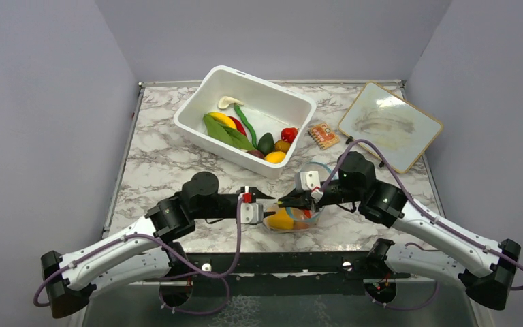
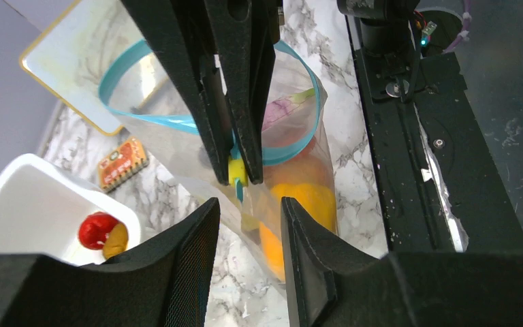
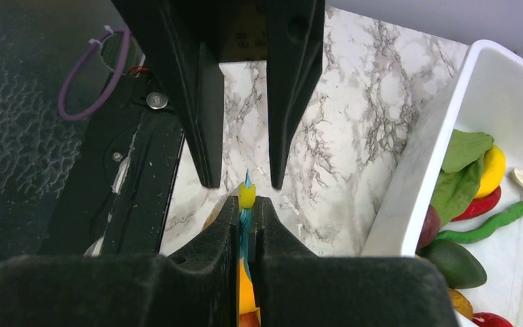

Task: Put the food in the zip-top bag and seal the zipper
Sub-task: Zip the zipper food storage bag at the center of the board.

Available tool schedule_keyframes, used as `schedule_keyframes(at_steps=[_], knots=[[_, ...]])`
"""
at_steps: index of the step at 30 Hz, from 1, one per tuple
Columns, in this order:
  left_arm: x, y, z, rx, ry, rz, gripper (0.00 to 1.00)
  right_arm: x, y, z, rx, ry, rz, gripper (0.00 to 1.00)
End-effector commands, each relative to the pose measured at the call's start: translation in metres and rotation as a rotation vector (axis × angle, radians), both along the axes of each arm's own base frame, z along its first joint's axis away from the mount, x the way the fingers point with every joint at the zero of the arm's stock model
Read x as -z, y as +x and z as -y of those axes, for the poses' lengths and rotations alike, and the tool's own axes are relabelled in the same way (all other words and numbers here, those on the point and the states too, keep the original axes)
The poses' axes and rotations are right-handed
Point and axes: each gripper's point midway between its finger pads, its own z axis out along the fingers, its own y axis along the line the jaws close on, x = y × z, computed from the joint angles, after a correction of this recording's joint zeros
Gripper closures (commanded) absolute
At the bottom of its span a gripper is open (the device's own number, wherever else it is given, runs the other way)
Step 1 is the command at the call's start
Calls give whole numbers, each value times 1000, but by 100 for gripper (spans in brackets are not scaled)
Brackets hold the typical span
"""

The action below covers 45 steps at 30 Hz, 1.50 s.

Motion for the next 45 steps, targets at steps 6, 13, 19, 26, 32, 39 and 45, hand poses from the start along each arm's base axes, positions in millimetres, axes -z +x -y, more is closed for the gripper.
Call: schedule_keyframes(at_steps=[6, 13, 19, 26, 32, 39, 45], knots=[[-3, 9, 20, 9, -38, -10, 60, -22, -3, -10, -46, 70, 13, 99], [-8, 19, 18, -49, -41, 2, 100, -21, 6, -1, 36, 39, 7, 77], [-16, 23, 12, -94, -58, 0, 100, -50, -2, 10, 34, 49, 48, 41], [-29, 26, 13, -120, -87, -18, 100, -55, 7, 2, 34, 24, 57, 38], [-31, 27, 13, -133, -81, -57, 100, -54, 12, -4, 44, 26, 78, 38], [-34, 22, 15, -112, -100, -68, 100, -38, 15, -8, 56, -16, 72, 46], [-35, 27, 15, -145, -104, -85, 100, -38, 16, -12, 42, -31, 72, 61]])
